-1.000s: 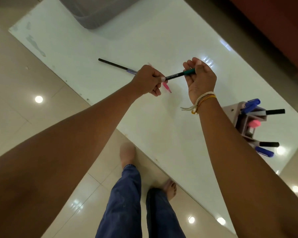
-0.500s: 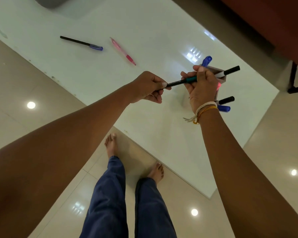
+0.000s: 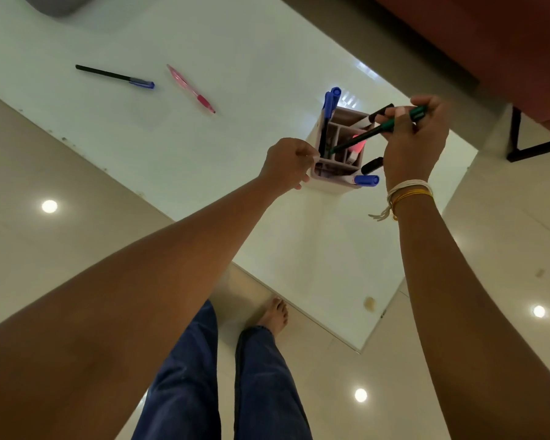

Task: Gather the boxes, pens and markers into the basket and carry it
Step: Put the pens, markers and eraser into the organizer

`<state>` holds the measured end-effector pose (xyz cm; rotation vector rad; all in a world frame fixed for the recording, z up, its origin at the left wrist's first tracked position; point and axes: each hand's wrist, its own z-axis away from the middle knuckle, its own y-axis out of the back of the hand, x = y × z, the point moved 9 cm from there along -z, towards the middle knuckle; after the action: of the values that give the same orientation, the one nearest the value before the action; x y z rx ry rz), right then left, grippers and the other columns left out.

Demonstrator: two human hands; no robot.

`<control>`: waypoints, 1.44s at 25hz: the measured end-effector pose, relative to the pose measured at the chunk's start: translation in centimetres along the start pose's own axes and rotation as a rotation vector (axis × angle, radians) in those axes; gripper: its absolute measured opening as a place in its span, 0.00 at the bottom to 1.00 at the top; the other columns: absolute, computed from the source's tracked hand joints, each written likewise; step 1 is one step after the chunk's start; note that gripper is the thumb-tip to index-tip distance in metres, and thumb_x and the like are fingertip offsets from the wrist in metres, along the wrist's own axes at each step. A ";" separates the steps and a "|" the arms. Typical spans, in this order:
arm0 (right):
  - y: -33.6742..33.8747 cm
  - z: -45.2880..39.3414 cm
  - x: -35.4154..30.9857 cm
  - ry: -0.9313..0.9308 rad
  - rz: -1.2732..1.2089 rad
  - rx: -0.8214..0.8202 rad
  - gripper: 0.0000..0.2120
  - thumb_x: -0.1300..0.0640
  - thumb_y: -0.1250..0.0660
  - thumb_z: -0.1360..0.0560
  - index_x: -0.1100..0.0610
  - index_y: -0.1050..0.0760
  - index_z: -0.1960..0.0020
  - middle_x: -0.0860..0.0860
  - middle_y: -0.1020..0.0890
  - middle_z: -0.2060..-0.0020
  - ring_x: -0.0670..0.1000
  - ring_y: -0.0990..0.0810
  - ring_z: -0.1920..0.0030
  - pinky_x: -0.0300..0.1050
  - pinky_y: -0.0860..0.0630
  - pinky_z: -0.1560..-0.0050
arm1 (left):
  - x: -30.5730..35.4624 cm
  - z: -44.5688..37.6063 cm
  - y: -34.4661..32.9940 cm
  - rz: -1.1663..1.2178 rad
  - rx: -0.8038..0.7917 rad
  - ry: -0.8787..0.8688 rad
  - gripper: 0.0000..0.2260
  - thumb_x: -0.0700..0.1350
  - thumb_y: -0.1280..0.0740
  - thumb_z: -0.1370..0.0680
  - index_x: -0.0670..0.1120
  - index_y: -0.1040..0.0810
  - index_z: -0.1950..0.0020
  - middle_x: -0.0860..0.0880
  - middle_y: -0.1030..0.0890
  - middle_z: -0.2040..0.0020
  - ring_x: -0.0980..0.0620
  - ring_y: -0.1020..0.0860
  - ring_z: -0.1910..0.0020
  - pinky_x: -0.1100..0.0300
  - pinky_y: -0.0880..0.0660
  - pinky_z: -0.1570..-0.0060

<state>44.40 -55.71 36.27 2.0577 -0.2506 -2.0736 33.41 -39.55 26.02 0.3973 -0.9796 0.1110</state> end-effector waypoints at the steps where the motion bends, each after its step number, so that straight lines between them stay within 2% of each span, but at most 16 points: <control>1: 0.0 -0.2 -0.3 0.035 0.010 0.006 0.08 0.66 0.40 0.22 0.57 0.34 0.47 0.60 0.19 0.53 0.52 0.15 0.55 0.48 0.19 0.45 | -0.2 0.1 -0.1 -0.023 0.017 -0.007 0.08 0.38 0.36 0.22 0.42 0.19 0.47 0.44 0.18 0.56 0.49 0.20 0.65 0.61 0.22 0.71; 3: -0.8 -0.2 -0.8 0.094 0.057 -0.024 0.09 0.64 0.37 0.23 0.56 0.34 0.47 0.56 0.19 0.56 0.50 0.15 0.57 0.40 0.18 0.49 | -0.5 0.4 -0.5 -0.054 0.023 -0.034 0.08 0.37 0.35 0.23 0.43 0.19 0.48 0.45 0.19 0.54 0.47 0.19 0.62 0.61 0.22 0.70; 6: -2.8 0.3 -0.6 0.153 0.151 -0.100 0.09 0.62 0.35 0.23 0.56 0.33 0.46 0.54 0.18 0.56 0.43 0.17 0.60 0.28 0.23 0.57 | -0.1 0.5 -0.3 -0.108 0.052 -0.125 0.06 0.38 0.33 0.25 0.44 0.19 0.49 0.45 0.18 0.52 0.47 0.18 0.59 0.61 0.23 0.66; 9: -4.8 0.6 0.0 0.171 0.223 -0.210 0.08 0.63 0.35 0.23 0.55 0.32 0.47 0.51 0.18 0.56 0.42 0.18 0.58 0.26 0.23 0.55 | 0.0 0.6 -0.1 -0.139 0.068 -0.158 0.06 0.41 0.32 0.25 0.45 0.19 0.50 0.47 0.17 0.54 0.51 0.19 0.60 0.59 0.23 0.65; 12: -6.1 1.1 1.3 0.163 0.319 -0.336 0.04 0.63 0.34 0.23 0.60 0.24 0.49 0.51 0.17 0.53 0.48 0.17 0.53 0.28 0.23 0.52 | -0.2 0.5 -0.2 -0.115 0.047 -0.170 0.06 0.41 0.32 0.25 0.46 0.18 0.50 0.49 0.18 0.56 0.53 0.20 0.63 0.69 0.27 0.72; 14: -6.2 1.1 2.1 0.128 0.361 -0.353 0.06 0.61 0.35 0.22 0.61 0.20 0.49 0.53 0.16 0.50 0.50 0.17 0.51 0.32 0.23 0.48 | -0.4 0.4 -0.1 -0.086 0.016 -0.152 0.06 0.41 0.32 0.25 0.47 0.18 0.49 0.48 0.17 0.56 0.51 0.19 0.64 0.72 0.29 0.75; 17: -5.8 0.7 2.3 0.079 0.357 -0.293 0.11 0.58 0.38 0.20 0.61 0.18 0.48 0.53 0.15 0.53 0.49 0.18 0.54 0.36 0.22 0.46 | -1.0 0.0 0.7 -0.077 -0.008 -0.125 0.07 0.41 0.35 0.22 0.47 0.18 0.49 0.45 0.16 0.56 0.49 0.17 0.63 0.73 0.30 0.75; 19: -5.6 0.7 1.6 0.094 0.333 -0.215 0.13 0.58 0.40 0.20 0.62 0.18 0.50 0.53 0.15 0.57 0.46 0.19 0.58 0.35 0.21 0.49 | -1.5 -0.3 2.1 -0.067 0.015 -0.105 0.09 0.40 0.38 0.21 0.45 0.17 0.50 0.44 0.16 0.56 0.48 0.18 0.63 0.75 0.30 0.75; 20: -5.8 1.0 0.8 0.132 0.327 -0.172 0.13 0.58 0.40 0.20 0.63 0.19 0.52 0.55 0.16 0.59 0.48 0.20 0.60 0.35 0.21 0.51 | -2.0 -0.4 3.1 -0.062 0.031 -0.082 0.09 0.40 0.38 0.21 0.44 0.17 0.50 0.43 0.16 0.56 0.49 0.19 0.64 0.75 0.31 0.76; 22: -7.2 2.2 -1.3 0.251 0.318 -0.095 0.13 0.58 0.40 0.20 0.64 0.20 0.55 0.57 0.16 0.61 0.51 0.20 0.62 0.42 0.21 0.53 | -3.1 -0.6 5.6 -0.045 0.054 -0.027 0.10 0.40 0.39 0.21 0.42 0.17 0.50 0.44 0.17 0.58 0.52 0.20 0.67 0.75 0.32 0.77; 24: -10.0 3.9 -3.3 0.357 0.307 -0.078 0.12 0.59 0.39 0.21 0.63 0.20 0.56 0.53 0.17 0.61 0.49 0.21 0.61 0.45 0.21 0.54 | -4.1 -0.7 8.2 -0.044 0.070 0.019 0.10 0.41 0.39 0.21 0.42 0.18 0.50 0.45 0.17 0.58 0.54 0.21 0.68 0.75 0.32 0.78; 26: -14.1 5.1 -3.9 0.342 0.273 -0.149 0.11 0.58 0.38 0.22 0.61 0.20 0.57 0.51 0.17 0.61 0.50 0.19 0.60 0.42 0.21 0.56 | -5.3 -1.0 11.2 -0.073 0.090 0.057 0.10 0.42 0.40 0.20 0.44 0.18 0.50 0.46 0.17 0.58 0.52 0.20 0.66 0.74 0.31 0.78; 28: -18.7 6.2 -3.0 0.235 0.261 -0.268 0.11 0.58 0.38 0.22 0.61 0.20 0.58 0.54 0.16 0.62 0.53 0.17 0.60 0.45 0.20 0.55 | -6.6 -1.6 14.4 -0.096 0.113 0.091 0.10 0.43 0.40 0.19 0.45 0.19 0.50 0.46 0.17 0.57 0.51 0.19 0.65 0.72 0.28 0.76; 31: -25.7 7.5 -0.6 0.111 0.347 -0.447 0.10 0.59 0.38 0.22 0.63 0.20 0.56 0.57 0.16 0.61 0.56 0.18 0.58 0.52 0.20 0.52 | -9.1 -2.5 19.3 -0.110 0.156 0.162 0.10 0.44 0.40 0.19 0.46 0.19 0.49 0.47 0.16 0.56 0.51 0.18 0.64 0.60 0.22 0.66; 33: -29.5 7.9 0.9 0.067 0.486 -0.532 0.08 0.59 0.37 0.22 0.60 0.21 0.48 0.55 0.17 0.53 0.54 0.19 0.51 0.50 0.20 0.47 | -10.9 -2.9 22.3 -0.089 0.183 0.210 0.10 0.44 0.40 0.20 0.45 0.19 0.49 0.47 0.16 0.56 0.51 0.19 0.64 0.60 0.23 0.67; 36: -33.3 7.6 4.0 -0.025 0.797 -0.598 0.17 0.55 0.36 0.23 0.59 0.30 0.35 0.57 0.26 0.39 0.57 0.26 0.38 0.50 0.25 0.39 | -12.8 -3.5 26.6 -0.086 0.262 0.215 0.10 0.40 0.39 0.21 0.43 0.18 0.50 0.46 0.17 0.55 0.52 0.20 0.63 0.66 0.26 0.70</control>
<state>35.85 -24.84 23.68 1.2777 -0.3323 -1.4388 21.91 -12.58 21.11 0.6536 -0.7357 0.2013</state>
